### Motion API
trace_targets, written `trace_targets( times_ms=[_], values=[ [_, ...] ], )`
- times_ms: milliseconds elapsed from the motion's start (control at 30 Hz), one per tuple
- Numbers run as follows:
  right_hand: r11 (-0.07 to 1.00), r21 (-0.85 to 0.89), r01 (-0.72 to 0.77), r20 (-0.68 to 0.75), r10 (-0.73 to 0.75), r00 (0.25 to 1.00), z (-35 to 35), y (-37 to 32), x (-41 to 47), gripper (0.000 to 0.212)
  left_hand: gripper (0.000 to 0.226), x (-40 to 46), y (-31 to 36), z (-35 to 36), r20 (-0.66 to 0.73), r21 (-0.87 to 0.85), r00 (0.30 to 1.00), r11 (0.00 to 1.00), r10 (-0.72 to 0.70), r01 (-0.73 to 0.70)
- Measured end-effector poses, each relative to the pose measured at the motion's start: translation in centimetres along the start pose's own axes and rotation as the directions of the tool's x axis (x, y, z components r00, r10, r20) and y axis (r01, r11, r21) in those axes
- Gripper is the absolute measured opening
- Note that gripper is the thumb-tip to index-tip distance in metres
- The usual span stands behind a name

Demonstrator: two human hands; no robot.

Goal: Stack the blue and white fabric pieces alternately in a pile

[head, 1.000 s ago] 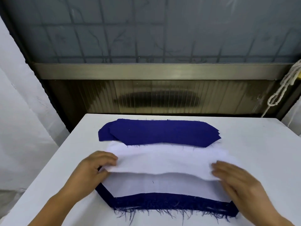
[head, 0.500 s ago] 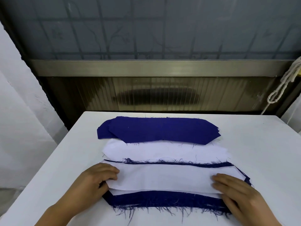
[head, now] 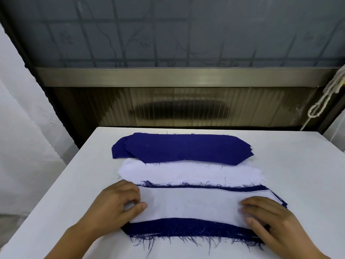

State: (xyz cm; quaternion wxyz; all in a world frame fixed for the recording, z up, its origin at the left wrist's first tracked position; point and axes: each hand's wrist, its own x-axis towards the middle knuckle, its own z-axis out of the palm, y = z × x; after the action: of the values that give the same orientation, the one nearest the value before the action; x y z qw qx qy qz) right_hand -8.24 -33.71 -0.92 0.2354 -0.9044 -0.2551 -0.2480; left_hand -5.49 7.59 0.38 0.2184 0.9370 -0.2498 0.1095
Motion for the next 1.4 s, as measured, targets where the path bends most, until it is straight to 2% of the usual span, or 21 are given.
trace_targets(
  times_ms=[100, 233, 367, 533, 733, 867, 933, 1033, 1100, 1167, 1267, 1400],
  values=[
    [1.0, -0.003, -0.024, 0.043, 0.024, 0.999, 0.9, -1.1, 1.7, 0.03, 0.032, 2.2, 2.2, 1.1, -0.033, 0.051, 0.999, 0.998, 0.025, -0.024],
    [0.986, -0.022, -0.166, 0.134, 0.167, 0.977, 3.3, -2.7, 4.7, 0.008, 0.029, 5.5, 4.8, 3.7, -0.074, 0.089, 0.997, 0.996, 0.037, -0.03],
    [0.954, -0.127, -0.272, 0.241, 0.295, 0.925, 5.2, -2.6, 6.1, 0.012, 0.023, 6.5, 5.2, 6.1, -0.047, 0.111, 0.997, 0.992, -0.06, 0.065],
    [0.923, -0.185, -0.337, 0.23, 0.374, 0.898, 4.6, -0.9, 4.7, 0.016, 0.02, 5.1, 3.2, 6.1, -0.103, 0.112, 0.986, 0.984, -0.128, 0.139],
    [0.882, -0.228, -0.413, 0.175, 0.454, 0.873, 2.8, 1.1, 3.9, 0.018, 0.028, 3.8, 1.0, 4.9, -0.141, 0.16, 0.97, 0.962, -0.198, 0.22],
    [0.83, -0.38, -0.407, 0.274, 0.522, 0.808, 2.4, 2.5, 5.2, 0.022, 0.039, 5.0, -0.2, 4.0, -0.07, 0.281, 0.947, 0.905, -0.314, 0.321],
    [0.836, -0.341, -0.431, 0.301, 0.531, 0.792, 2.7, 3.0, 6.9, 0.024, 0.033, 6.5, -0.3, 3.8, -0.079, 0.315, 0.934, 0.88, -0.348, 0.355],
    [0.867, -0.223, -0.446, 0.224, 0.491, 0.842, 4.0, 3.2, 9.9, 0.013, 0.007, 9.5, 0.4, 4.0, -0.13, 0.244, 0.945, 0.914, -0.301, 0.325],
    [0.88, -0.186, -0.437, 0.166, 0.467, 0.869, 5.1, 3.5, 11.8, 0.004, 0.016, 11.4, 0.5, 4.5, -0.165, 0.226, 0.948, 0.925, -0.274, 0.306],
    [0.886, -0.15, -0.438, 0.147, 0.458, 0.877, 6.3, 4.0, 13.2, 0.024, 0.033, 12.8, 0.3, 5.2, -0.18, 0.221, 0.948, 0.929, -0.261, 0.298],
    [0.893, -0.126, -0.431, 0.184, 0.448, 0.875, 7.9, 4.6, 13.7, 0.045, 0.053, 13.5, -0.6, 6.9, -0.096, 0.204, 0.95, 0.929, -0.296, 0.31],
    [0.904, -0.148, -0.402, 0.218, 0.426, 0.878, 9.2, 5.4, 12.4, 0.05, 0.055, 12.9, -1.8, 8.3, -0.056, 0.204, 0.946, 0.924, -0.318, 0.323]
  ],
)
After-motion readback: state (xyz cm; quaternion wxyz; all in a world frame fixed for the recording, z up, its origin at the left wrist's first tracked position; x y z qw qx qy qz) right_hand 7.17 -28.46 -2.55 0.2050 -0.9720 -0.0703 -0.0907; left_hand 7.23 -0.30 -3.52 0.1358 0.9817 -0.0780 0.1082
